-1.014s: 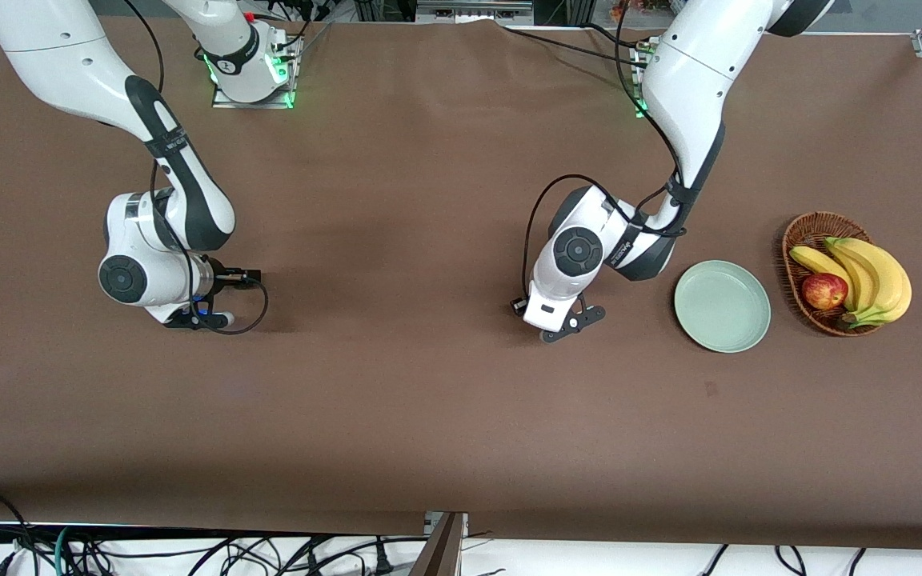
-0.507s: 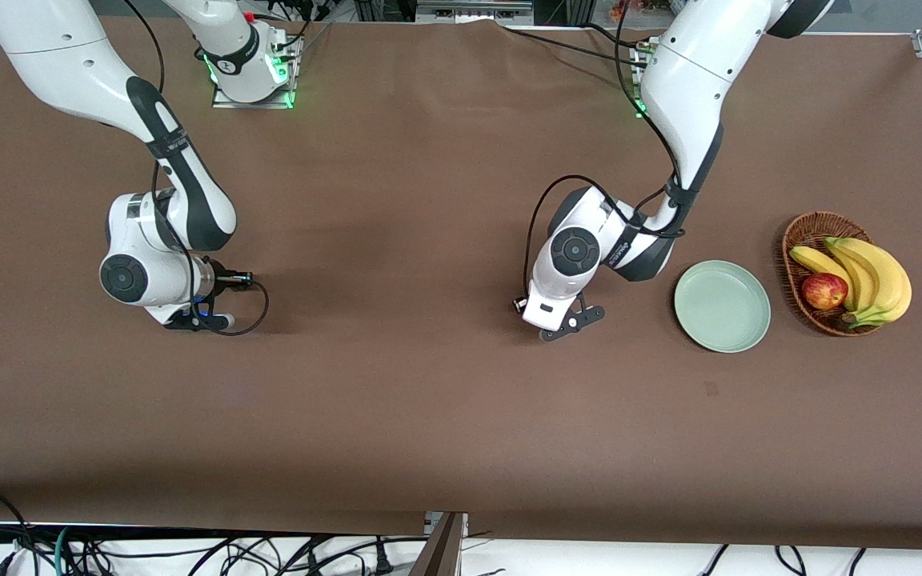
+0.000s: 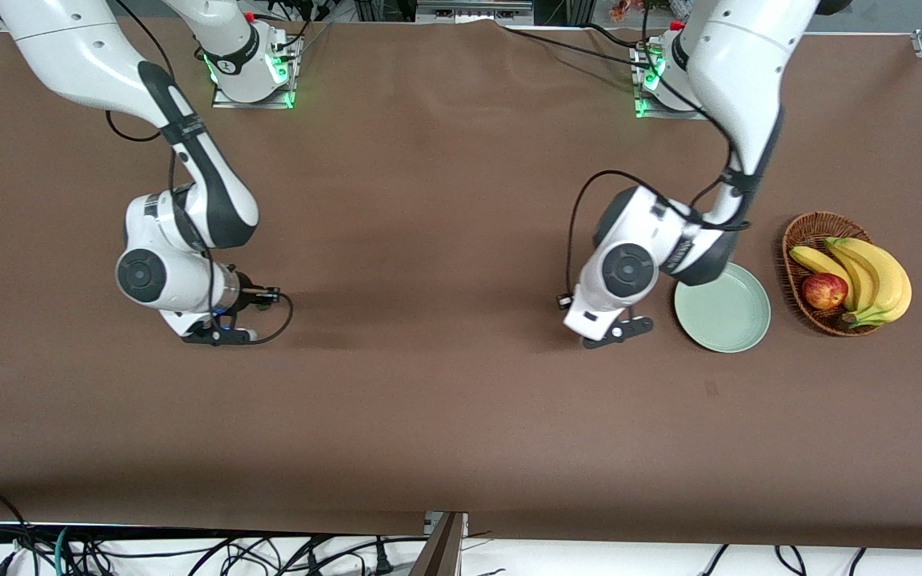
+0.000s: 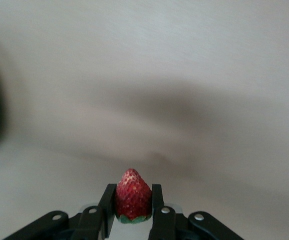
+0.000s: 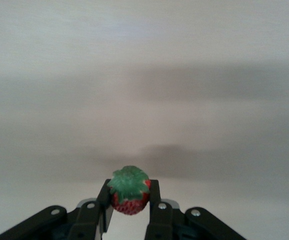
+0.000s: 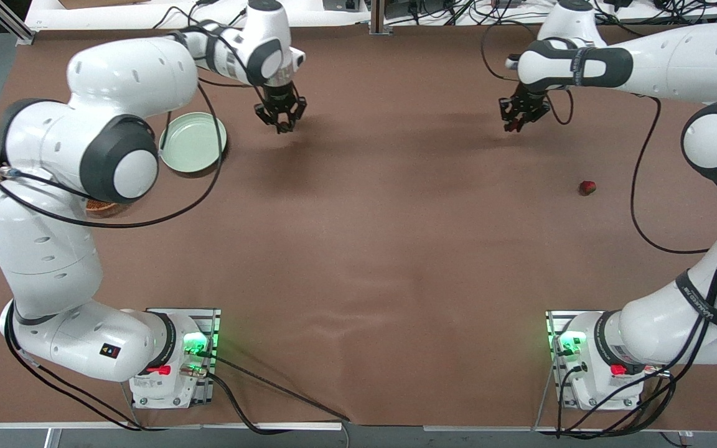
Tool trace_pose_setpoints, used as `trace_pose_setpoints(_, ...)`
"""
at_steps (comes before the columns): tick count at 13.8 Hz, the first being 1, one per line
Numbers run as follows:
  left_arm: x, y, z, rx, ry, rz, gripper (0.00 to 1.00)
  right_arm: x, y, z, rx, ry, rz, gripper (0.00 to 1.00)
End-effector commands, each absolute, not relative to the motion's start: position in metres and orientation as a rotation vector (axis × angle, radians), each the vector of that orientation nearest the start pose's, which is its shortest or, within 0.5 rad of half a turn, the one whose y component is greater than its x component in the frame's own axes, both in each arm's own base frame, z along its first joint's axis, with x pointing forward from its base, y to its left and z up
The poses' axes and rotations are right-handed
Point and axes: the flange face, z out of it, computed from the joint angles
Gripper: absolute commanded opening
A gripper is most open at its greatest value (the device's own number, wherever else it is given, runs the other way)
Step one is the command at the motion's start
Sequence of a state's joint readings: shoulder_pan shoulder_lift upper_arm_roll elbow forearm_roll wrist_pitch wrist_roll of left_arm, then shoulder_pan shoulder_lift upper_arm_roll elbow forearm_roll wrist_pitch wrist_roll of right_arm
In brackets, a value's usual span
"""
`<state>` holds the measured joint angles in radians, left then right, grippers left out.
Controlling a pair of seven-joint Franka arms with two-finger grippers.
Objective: Collect all strawberries into plate
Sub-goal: 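Place the strawberry on the plate while the right gripper carries another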
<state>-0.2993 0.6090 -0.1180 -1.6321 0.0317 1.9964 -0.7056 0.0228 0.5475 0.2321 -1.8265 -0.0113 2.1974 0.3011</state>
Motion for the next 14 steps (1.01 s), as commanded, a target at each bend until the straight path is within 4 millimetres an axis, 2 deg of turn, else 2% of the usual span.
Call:
trace_pose_setpoints(1,0.612,-0.213,0.267,-2.987,-0.293,0.415,0.0,0.62,0.208,0.236,-3.013,0.201,0.264,0.0)
trace_pose_setpoints(3,0.617,-0.172,0.273,-3.004,-0.148,0.489,0.0,0.622,0.257,0.236,-2.972,0.297,0.265,0.0)
trace_pose_setpoints(4,0.619,-0.15,0.271,-3.007,-0.136,0.52,0.0,0.622,0.281,0.234,-2.966,0.324,0.261,0.0)
trace_pose_setpoints(6,0.621,-0.121,0.266,-3.016,-0.119,0.551,0.0,0.615,0.335,0.228,-2.95,0.376,0.237,0.0)
trace_pose_setpoints(7,0.621,-0.107,0.262,-3.025,-0.088,0.567,0.0,0.614,0.353,0.225,-2.928,0.43,0.206,0.0)
trace_pose_setpoints(9,0.625,-0.071,0.251,-3.048,-0.044,0.594,0.0,0.609,0.384,0.22,-2.878,0.498,0.131,0.0)
trace_pose_setpoints(11,0.627,-0.041,0.236,-3.063,-0.032,0.621,0.0,0.594,0.435,0.222,-2.83,0.531,0.081,0.0)
trace_pose_setpoints(13,0.621,-0.025,0.218,-3.066,-0.045,0.617,0.0,0.584,0.481,0.215,-2.77,0.624,0.073,0.0)
trace_pose_setpoints(14,0.613,-0.016,0.2,-3.058,-0.035,0.588,0.0,0.578,0.507,0.213,-2.722,0.667,0.057,0.0)
